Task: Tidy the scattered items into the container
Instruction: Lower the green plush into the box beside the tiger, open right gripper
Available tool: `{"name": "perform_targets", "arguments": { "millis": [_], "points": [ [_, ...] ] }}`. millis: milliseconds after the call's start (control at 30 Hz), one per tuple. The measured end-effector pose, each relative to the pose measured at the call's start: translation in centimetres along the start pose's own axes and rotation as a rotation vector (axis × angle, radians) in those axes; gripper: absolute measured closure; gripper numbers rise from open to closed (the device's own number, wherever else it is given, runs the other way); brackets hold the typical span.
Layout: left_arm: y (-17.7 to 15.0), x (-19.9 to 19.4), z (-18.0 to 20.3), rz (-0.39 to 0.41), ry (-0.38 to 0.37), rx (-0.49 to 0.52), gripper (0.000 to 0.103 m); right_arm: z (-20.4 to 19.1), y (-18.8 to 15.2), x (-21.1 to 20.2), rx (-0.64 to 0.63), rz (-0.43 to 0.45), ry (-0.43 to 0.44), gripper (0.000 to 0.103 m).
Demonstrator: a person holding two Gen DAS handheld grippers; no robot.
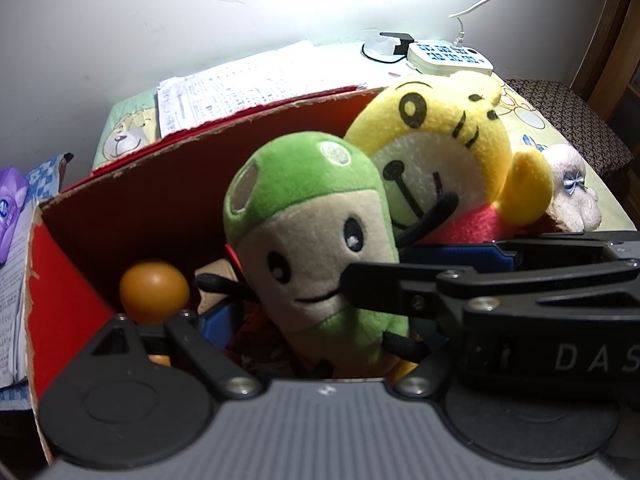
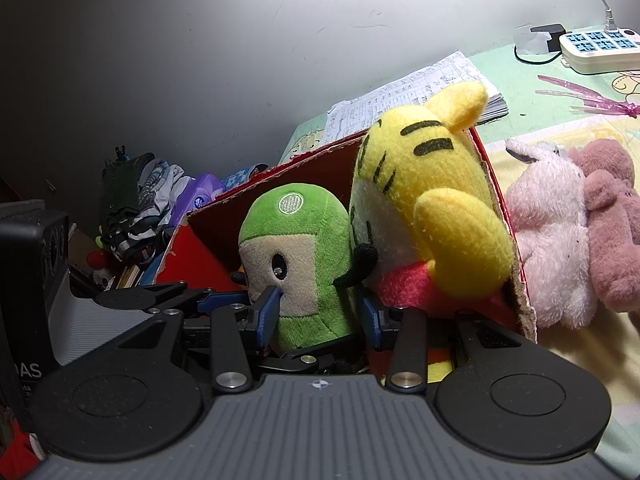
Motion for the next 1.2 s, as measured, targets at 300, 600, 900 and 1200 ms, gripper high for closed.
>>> {"name": "perform_targets", "arguments": {
  "millis": [300, 600, 900, 1200],
  "points": [
    [0.0, -0.1, -0.3, 0.003, 0.006, -0.001, 0.013, 0.1, 0.2, -0.1, 0.001, 0.002, -0.002, 0.059],
    [0.0, -0.1, -0.3, -0.007, 0.014, -0.028, 0.01, 0.2, 0.4, -0.3, 0.014, 0.0, -0.01, 0.059],
    [-0.1, -0.5, -0.4, -0.018, 0.03, -0.082, 0.009, 0.4, 0.6, -1.0, 0.038, 0.015, -0.019, 0.059],
    [-0.7, -1.5, -0.5, -0.024, 0.049, -0.116, 0.009, 0.3, 0.5, -1.4, 0.039, 0.033, -0.033, 0.059]
  ]
}}
Point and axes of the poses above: each gripper's, at about its wrist camera, not at the fingertips, and x roughly the way its jaws point, z to its right, y to its top, the point moved 6 cm from there along x, roughly the way its jaws point, and after that the axes turned 3 degrees about z, right-handed, at the moved point
